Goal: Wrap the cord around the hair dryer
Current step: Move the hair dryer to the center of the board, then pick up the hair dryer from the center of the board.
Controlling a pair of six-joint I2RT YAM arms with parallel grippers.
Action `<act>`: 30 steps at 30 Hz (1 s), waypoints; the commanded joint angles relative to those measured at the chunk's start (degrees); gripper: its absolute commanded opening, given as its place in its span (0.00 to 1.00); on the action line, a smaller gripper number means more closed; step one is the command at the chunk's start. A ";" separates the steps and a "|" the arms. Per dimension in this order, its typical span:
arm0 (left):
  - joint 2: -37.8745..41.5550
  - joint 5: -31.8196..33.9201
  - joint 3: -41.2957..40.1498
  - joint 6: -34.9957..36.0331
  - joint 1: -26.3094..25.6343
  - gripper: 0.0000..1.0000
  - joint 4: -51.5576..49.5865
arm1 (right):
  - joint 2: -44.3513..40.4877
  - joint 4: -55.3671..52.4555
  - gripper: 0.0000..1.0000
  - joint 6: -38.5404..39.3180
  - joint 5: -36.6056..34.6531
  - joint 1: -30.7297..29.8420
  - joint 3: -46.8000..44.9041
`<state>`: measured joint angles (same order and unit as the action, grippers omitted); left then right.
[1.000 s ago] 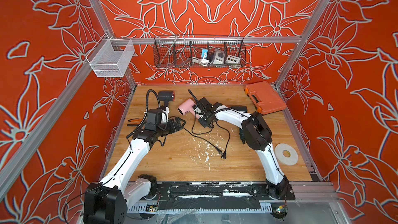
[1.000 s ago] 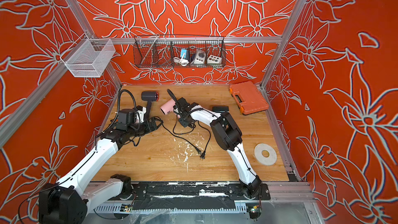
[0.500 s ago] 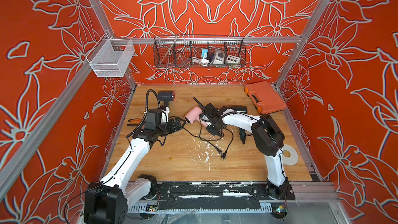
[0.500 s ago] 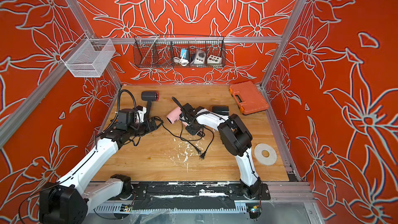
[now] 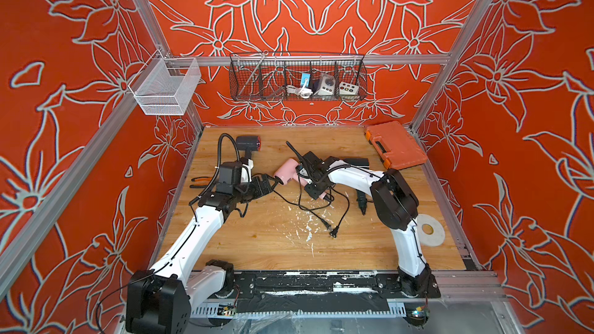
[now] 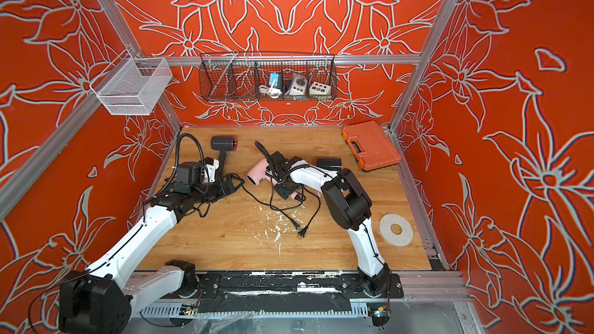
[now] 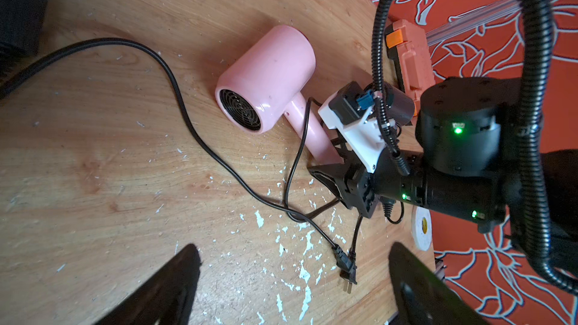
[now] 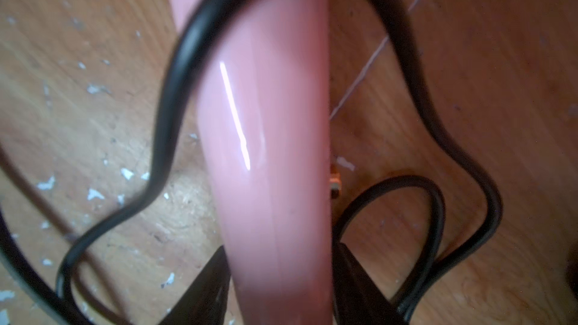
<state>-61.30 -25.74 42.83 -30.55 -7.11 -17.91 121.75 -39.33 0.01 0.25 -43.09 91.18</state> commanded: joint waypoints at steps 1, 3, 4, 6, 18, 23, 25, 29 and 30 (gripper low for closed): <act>0.56 -0.49 0.15 -0.24 0.43 0.91 0.43 | 1.72 3.60 0.54 -2.87 0.60 -0.38 -0.03; 0.65 -0.46 0.23 -0.14 0.44 0.91 0.42 | 0.27 6.68 0.55 -3.40 0.32 -0.40 -2.00; 0.72 -0.57 0.24 -0.15 0.43 0.91 0.41 | -0.29 7.79 0.56 -3.57 0.17 -0.40 -2.72; 0.87 -0.55 0.24 -0.05 0.43 0.92 0.34 | -1.70 10.24 0.58 -2.84 1.38 -0.39 -4.20; 0.64 -1.03 0.41 -0.32 0.54 0.92 0.88 | 4.33 7.26 0.57 0.78 5.62 -0.41 3.21; 0.83 -0.94 0.94 0.23 0.52 0.92 -0.06 | 7.75 3.89 0.52 1.17 3.55 -0.43 5.37; 0.83 -0.90 1.09 0.34 0.53 0.92 -0.19 | 7.58 3.56 0.50 1.56 2.60 -0.54 4.56; 0.41 -1.24 0.94 -0.17 0.56 0.92 0.39 | 5.99 4.36 0.29 2.09 1.51 -0.50 1.67; 0.26 -1.46 0.94 -0.43 0.60 0.92 0.67 | 5.60 4.59 0.20 2.26 1.42 -0.47 1.12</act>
<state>-61.28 -26.22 42.83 -30.74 -7.05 -17.91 126.30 -31.05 0.93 4.27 -43.22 95.53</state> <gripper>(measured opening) 0.916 0.318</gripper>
